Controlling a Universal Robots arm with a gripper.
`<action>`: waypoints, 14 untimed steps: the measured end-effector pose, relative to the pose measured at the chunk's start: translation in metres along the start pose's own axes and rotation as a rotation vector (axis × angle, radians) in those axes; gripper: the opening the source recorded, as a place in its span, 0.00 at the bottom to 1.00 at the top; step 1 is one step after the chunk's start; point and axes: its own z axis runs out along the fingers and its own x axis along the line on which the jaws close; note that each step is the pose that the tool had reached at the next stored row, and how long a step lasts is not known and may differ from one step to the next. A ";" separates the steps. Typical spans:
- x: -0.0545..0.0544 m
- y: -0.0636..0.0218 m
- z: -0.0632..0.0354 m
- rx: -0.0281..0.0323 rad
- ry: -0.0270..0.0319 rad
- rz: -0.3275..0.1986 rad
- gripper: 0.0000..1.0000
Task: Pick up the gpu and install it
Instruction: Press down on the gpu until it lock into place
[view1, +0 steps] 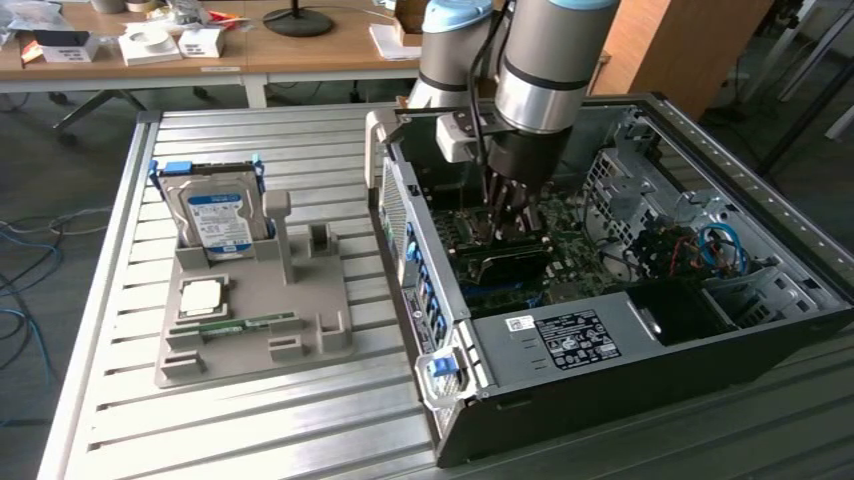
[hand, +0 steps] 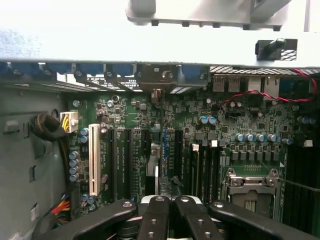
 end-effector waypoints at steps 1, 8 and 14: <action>0.000 0.0000 0.0008 0.0000 0.0000 0.000 0.11; 0.000 0.0002 0.0019 0.0000 0.0001 -0.025 0.11; 0.000 0.0003 0.0048 0.0000 0.0002 -0.034 0.11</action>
